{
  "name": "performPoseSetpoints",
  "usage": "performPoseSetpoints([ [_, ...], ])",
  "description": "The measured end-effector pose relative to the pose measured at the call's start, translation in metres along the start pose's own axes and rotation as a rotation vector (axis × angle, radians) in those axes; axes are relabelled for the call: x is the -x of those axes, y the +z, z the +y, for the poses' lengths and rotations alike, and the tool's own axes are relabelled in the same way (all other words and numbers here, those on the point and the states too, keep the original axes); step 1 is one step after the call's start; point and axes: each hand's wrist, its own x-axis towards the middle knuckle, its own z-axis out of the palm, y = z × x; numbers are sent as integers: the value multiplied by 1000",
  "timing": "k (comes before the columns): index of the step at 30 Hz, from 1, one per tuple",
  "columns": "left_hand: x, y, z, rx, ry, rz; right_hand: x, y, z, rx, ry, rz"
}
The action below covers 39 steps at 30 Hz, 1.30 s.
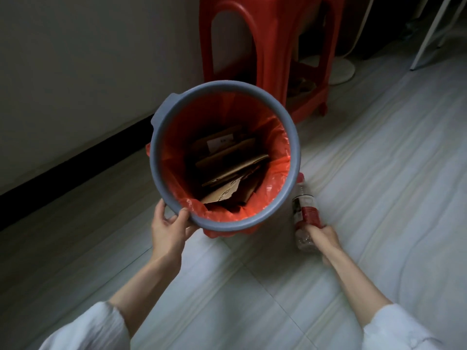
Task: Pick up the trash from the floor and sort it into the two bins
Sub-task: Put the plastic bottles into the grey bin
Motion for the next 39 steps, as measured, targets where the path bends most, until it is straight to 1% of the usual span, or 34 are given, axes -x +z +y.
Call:
performPoseSetpoints([
  [2, 3, -2, 1, -23, -17, 22, 17, -5, 4, -399, 50, -143],
  [3, 4, -4, 3, -32, -19, 31, 27, -8, 4, -521, 49, -211],
  [4, 7, -4, 6, -37, -17, 44, 35, -14, 4, -589, 32, -271],
  [9, 15, -13, 19, -58, -6, 78, 79, -39, -21, -666, -113, -522],
  [13, 17, -23, 23, -60, 4, 46, 116, -39, -46, -711, -315, -647],
  [15, 15, -27, 22, -49, 8, 23, 133, -31, -54, -697, -440, -633],
  [17, 16, -30, 20, -44, 21, -7, 145, -23, -58, -681, -529, -572],
  [19, 17, -37, 18, -44, 30, -43, 156, -10, -59, -685, -568, -537],
  [21, 16, -42, 16, -51, 35, -67, 163, 2, -64, -728, -538, -542],
  [23, 12, -46, 15, -60, 44, -91, 169, 14, -76, -793, -466, -532],
  [26, 5, -47, 13, -90, 51, -126, 169, 23, -91, -857, -365, -427],
  [28, 1, -52, 12, -108, 49, -136, 170, 29, -96, -868, -388, -389],
  [31, -3, -57, 9, -112, 34, -141, 176, 41, -102, -791, -479, -387],
  [35, -7, -60, 3, -107, -3, -135, 176, 68, -113, -729, -502, -390],
  [39, -12, -61, -2, -79, -20, -100, 180, 97, -116, -456, -521, -458],
])
